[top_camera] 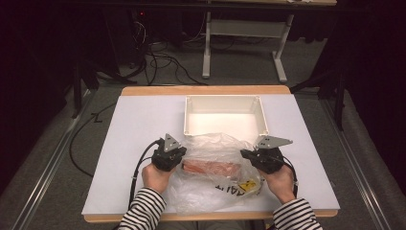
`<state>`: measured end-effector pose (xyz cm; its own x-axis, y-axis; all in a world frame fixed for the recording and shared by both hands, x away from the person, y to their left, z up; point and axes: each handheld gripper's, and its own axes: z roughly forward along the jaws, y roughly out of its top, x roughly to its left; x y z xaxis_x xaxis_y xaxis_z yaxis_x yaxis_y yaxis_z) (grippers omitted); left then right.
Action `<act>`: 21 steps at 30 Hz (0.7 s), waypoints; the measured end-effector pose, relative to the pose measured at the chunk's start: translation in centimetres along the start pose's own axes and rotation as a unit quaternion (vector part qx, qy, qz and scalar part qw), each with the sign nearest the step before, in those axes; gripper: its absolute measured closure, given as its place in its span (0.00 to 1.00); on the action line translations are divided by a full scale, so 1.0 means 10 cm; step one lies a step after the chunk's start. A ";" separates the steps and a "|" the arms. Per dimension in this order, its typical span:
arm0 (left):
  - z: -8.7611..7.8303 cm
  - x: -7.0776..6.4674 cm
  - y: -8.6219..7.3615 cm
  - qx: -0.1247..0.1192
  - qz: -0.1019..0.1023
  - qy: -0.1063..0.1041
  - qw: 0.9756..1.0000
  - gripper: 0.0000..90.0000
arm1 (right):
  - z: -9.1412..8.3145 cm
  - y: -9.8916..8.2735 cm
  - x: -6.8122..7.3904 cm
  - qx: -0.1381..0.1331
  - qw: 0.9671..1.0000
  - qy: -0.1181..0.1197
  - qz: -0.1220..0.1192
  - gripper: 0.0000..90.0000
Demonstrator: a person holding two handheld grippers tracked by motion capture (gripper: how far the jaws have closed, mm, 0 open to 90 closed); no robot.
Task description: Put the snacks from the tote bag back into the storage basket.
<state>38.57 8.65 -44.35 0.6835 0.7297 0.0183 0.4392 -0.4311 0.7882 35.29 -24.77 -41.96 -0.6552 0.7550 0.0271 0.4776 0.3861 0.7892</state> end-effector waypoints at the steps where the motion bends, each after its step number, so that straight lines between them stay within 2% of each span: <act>1: 0.00 0.00 0.00 0.000 0.000 0.000 1.000 0.98 | 0.03 -0.01 -0.02 0.003 1.000 -0.002 0.004 1.00; 5: -0.05 -0.02 0.01 -0.008 0.002 -0.001 1.000 0.92 | 0.13 -0.04 -0.06 0.020 1.000 -0.006 0.016 1.00; 7: -0.13 -0.03 0.01 -0.013 0.001 -0.001 1.000 0.83 | 0.17 -0.06 -0.06 0.025 1.000 -0.005 0.016 1.00; 11: -0.28 -0.05 0.00 -0.008 0.001 0.004 1.000 0.61 | 0.20 -0.08 -0.05 0.030 0.999 -0.004 0.016 1.00; 13: -0.36 -0.07 -0.02 -0.010 0.007 0.009 1.000 0.59 | 0.21 -0.08 -0.05 0.030 0.999 -0.006 0.014 1.00; 14: -0.41 -0.08 -0.04 -0.014 0.009 0.008 1.000 0.55 | 0.21 -0.08 -0.06 0.033 0.999 -0.009 0.017 1.00; 17: -0.53 -0.09 -0.08 -0.022 0.014 0.001 1.000 0.53 | 0.22 -0.08 -0.06 0.032 0.999 -0.010 0.018 1.00; 21: -0.61 -0.09 -0.17 -0.014 0.019 -0.003 1.000 0.50 | 0.24 -0.08 -0.10 0.037 0.999 -0.015 0.022 1.00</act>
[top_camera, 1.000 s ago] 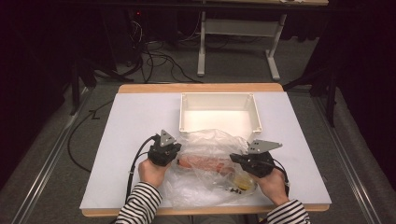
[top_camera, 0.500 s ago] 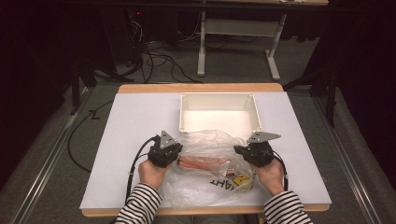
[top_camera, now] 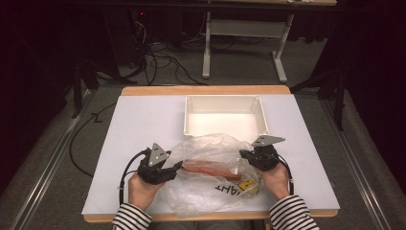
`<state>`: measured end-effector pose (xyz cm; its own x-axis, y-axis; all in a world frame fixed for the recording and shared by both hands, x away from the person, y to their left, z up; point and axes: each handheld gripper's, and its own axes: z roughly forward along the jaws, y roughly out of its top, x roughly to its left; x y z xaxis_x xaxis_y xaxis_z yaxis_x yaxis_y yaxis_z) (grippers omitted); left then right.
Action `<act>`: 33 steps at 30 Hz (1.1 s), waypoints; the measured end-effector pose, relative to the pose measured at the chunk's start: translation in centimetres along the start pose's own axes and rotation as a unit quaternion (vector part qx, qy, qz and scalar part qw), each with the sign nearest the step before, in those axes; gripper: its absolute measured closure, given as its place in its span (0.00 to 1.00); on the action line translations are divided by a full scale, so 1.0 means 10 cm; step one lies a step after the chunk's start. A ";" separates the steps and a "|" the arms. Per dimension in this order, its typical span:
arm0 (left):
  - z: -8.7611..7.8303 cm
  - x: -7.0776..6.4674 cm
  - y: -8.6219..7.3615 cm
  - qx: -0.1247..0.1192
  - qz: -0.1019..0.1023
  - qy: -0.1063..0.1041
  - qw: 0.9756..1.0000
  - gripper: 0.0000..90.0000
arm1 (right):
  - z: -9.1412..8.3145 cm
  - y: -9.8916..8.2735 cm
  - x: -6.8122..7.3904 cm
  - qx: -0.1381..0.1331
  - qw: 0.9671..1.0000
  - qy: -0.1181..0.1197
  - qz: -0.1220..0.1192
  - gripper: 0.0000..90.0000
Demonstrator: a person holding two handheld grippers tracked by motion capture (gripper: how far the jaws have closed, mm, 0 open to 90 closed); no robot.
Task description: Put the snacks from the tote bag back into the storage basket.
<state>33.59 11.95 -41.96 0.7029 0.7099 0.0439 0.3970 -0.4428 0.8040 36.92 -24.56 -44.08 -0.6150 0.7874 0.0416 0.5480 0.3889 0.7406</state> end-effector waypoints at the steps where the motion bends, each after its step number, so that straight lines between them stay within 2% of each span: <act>1: -0.01 0.00 -0.03 0.001 -0.001 0.000 1.000 0.49 | 0.01 0.00 -0.01 -0.001 1.000 -0.001 0.002 1.00; 7: 0.04 0.04 -0.16 0.005 -0.013 0.011 1.000 0.50 | 0.11 -0.01 -0.07 0.011 1.000 -0.009 0.013 1.00; 10: 0.13 0.07 -0.20 0.014 -0.022 0.012 1.000 0.57 | 0.16 -0.02 -0.08 0.021 1.000 -0.009 0.018 1.00; 11: 0.17 0.07 -0.21 0.019 -0.019 0.014 1.000 0.60 | 0.18 -0.02 -0.09 0.025 1.000 -0.007 0.016 1.00; 13: 0.21 0.07 -0.21 0.024 -0.020 0.007 0.999 0.66 | 0.19 -0.03 -0.09 0.027 0.999 0.001 0.023 0.98; 15: 0.23 0.05 -0.21 0.026 -0.016 -0.001 1.000 0.71 | 0.18 -0.04 -0.10 0.022 1.000 0.003 0.019 0.94; 18: 0.25 0.04 -0.18 0.026 -0.013 -0.008 1.000 0.78 | 0.07 -0.05 -0.05 0.007 1.000 0.004 0.021 0.85; 19: 0.25 0.04 -0.17 0.026 -0.013 -0.009 1.000 0.79 | 0.03 -0.05 -0.04 -0.005 1.000 0.003 0.014 0.81; 23: 0.23 0.03 -0.13 0.016 -0.015 -0.009 1.000 0.80 | -0.18 -0.04 0.03 -0.030 1.000 0.001 0.003 0.71; 27: 0.21 0.01 -0.10 0.004 -0.014 -0.010 1.000 0.79 | -0.39 -0.05 0.12 -0.057 0.998 0.005 -0.009 0.65; 31: 0.22 0.02 -0.07 0.000 -0.018 -0.009 1.000 0.78 | -0.57 -0.07 0.27 -0.084 0.996 0.022 -0.035 0.61; 33: 0.23 0.02 -0.05 -0.001 -0.020 -0.012 1.000 0.79 | -0.59 -0.07 0.36 -0.082 0.995 0.036 -0.053 0.58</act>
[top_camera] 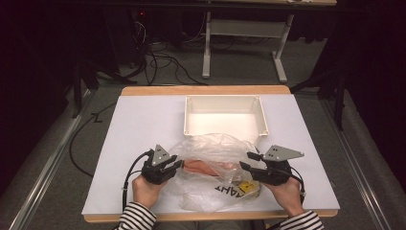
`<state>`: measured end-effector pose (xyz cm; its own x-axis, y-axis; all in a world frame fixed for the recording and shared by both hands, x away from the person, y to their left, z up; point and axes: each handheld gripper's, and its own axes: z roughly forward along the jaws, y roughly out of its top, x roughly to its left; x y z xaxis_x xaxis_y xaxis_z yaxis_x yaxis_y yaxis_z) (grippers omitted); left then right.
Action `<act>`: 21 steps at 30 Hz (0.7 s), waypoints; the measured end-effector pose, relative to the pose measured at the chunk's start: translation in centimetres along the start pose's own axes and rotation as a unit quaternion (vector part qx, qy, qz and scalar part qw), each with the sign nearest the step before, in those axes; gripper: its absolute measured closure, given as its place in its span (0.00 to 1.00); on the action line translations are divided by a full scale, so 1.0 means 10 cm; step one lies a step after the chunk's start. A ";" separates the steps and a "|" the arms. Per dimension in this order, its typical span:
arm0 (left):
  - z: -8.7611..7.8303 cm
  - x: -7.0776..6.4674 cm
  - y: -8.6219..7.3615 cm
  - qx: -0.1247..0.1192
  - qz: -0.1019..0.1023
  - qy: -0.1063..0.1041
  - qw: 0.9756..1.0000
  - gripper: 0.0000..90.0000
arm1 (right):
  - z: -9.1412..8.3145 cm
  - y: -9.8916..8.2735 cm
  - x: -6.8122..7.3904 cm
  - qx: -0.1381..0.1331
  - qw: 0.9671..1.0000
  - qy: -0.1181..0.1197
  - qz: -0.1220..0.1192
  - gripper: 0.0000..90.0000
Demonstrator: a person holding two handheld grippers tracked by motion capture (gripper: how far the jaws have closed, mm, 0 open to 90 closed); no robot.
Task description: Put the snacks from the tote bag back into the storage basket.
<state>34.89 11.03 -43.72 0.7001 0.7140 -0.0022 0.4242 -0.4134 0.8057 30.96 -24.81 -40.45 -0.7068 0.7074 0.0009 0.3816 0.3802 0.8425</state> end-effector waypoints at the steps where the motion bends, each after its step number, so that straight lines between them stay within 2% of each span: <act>1: 0.01 0.00 0.01 0.000 0.000 -0.001 1.000 0.79 | 0.02 0.00 0.03 0.006 1.000 0.007 -0.004 0.57; 2: 0.02 0.00 0.01 0.001 -0.001 -0.002 1.000 0.80 | 0.04 -0.01 0.04 0.012 1.000 0.013 -0.005 0.56; 3: 0.03 0.00 0.02 0.001 -0.003 -0.003 1.000 0.81 | 0.13 -0.04 0.04 0.031 0.999 0.019 0.001 0.55; 4: 0.04 0.00 0.03 0.001 -0.004 -0.002 1.000 0.81 | 0.13 -0.04 0.04 0.031 0.999 0.019 0.001 0.55; 8: 0.07 0.03 0.05 0.000 -0.011 -0.004 1.000 0.83 | 0.35 -0.14 -0.04 0.068 0.997 0.028 0.023 0.55; 10: 0.08 0.04 0.06 0.004 -0.011 -0.009 1.000 0.85 | 0.37 -0.14 -0.08 0.061 0.997 0.037 0.039 0.62; 12: 0.09 0.03 0.08 0.004 -0.009 -0.015 1.000 0.89 | 0.37 -0.13 -0.09 0.057 0.997 0.035 0.034 0.75; 15: 0.11 0.05 0.09 0.004 -0.021 -0.024 0.999 0.95 | 0.36 -0.10 -0.10 0.059 0.998 0.030 0.023 0.94; 17: 0.12 0.05 0.09 0.005 -0.020 -0.022 1.000 0.97 | 0.35 -0.09 -0.11 0.061 0.998 0.024 0.013 0.99; 21: 0.11 0.06 0.11 0.002 -0.017 -0.013 1.000 1.00 | 0.31 -0.05 -0.12 0.048 0.999 0.006 0.005 1.00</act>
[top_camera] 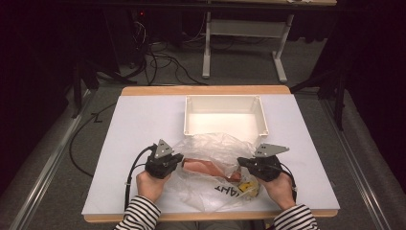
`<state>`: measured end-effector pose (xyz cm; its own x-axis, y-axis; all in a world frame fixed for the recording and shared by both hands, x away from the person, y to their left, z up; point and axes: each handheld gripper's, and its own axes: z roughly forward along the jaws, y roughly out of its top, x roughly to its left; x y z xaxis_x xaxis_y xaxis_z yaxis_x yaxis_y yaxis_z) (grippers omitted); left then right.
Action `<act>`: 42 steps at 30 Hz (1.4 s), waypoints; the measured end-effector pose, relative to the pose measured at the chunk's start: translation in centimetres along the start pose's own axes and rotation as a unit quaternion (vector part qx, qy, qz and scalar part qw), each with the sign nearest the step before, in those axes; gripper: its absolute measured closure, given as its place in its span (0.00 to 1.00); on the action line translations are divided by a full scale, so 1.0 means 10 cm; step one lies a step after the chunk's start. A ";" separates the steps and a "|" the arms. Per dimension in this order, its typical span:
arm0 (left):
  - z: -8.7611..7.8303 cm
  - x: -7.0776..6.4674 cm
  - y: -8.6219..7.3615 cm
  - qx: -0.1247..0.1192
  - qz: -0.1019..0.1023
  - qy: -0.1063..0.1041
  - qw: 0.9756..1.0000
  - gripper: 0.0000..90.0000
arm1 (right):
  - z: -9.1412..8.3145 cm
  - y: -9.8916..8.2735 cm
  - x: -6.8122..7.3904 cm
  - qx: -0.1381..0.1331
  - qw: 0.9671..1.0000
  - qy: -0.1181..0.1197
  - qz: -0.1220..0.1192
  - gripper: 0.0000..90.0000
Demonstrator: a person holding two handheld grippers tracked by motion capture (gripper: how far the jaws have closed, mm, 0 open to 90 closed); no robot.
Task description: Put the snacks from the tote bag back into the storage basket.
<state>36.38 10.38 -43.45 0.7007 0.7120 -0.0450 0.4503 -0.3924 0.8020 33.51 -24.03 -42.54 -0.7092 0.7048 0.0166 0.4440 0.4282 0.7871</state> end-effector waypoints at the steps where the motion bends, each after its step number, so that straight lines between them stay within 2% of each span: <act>1: 0.00 0.00 0.01 -0.001 0.000 0.001 1.000 1.00 | -0.01 0.01 -0.01 -0.006 1.000 -0.004 0.002 1.00; 6: 0.02 0.02 0.08 -0.008 -0.002 0.008 1.000 1.00 | -0.04 0.06 -0.12 -0.020 0.999 -0.019 0.020 1.00; 13: 0.09 0.09 0.14 -0.009 -0.019 0.021 1.000 1.00 | 0.01 0.06 -0.30 -0.016 0.997 -0.043 0.054 1.00; 16: 0.16 0.12 0.14 0.002 -0.024 0.024 0.999 1.00 | 0.08 0.02 -0.39 -0.002 0.996 -0.052 0.070 1.00; 18: 0.21 0.13 0.13 0.011 -0.023 0.032 0.999 1.00 | 0.13 -0.02 -0.42 0.009 0.996 -0.057 0.074 1.00; 22: 0.30 0.17 0.10 0.024 -0.033 0.034 0.999 1.00 | 0.23 -0.10 -0.48 0.035 0.994 -0.069 0.081 1.00; 26: 0.40 0.21 0.04 0.045 -0.039 0.032 0.998 1.00 | 0.31 -0.18 -0.54 0.051 0.992 -0.068 0.090 1.00; 31: 0.51 0.20 -0.07 0.087 -0.033 0.026 0.995 1.00 | 0.37 -0.26 -0.55 0.075 0.992 -0.071 0.076 1.00; 34: 0.48 0.18 -0.09 0.085 -0.029 0.027 0.996 1.00 | 0.36 -0.26 -0.54 0.079 0.992 -0.066 0.080 1.00; 35: 0.46 0.16 -0.08 0.082 -0.022 0.030 0.996 1.00 | 0.35 -0.26 -0.54 0.076 0.992 -0.063 0.084 0.99; 37: 0.41 0.15 -0.07 0.075 -0.023 0.029 0.997 0.99 | 0.32 -0.26 -0.55 0.064 0.992 -0.054 0.094 0.92; 39: 0.34 0.15 -0.06 0.066 -0.023 0.028 0.997 0.93 | 0.25 -0.25 -0.54 0.045 0.992 -0.049 0.107 0.87; 42: 0.23 0.14 -0.04 0.055 -0.021 0.032 0.998 0.85 | 0.13 -0.21 -0.50 0.020 0.993 -0.051 0.100 0.77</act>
<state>38.46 10.19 -45.25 0.6447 0.7635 -0.0365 0.5387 -0.4199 0.7304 36.81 -27.68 -45.14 -0.5457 0.8313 0.1059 0.5939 0.2945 0.7486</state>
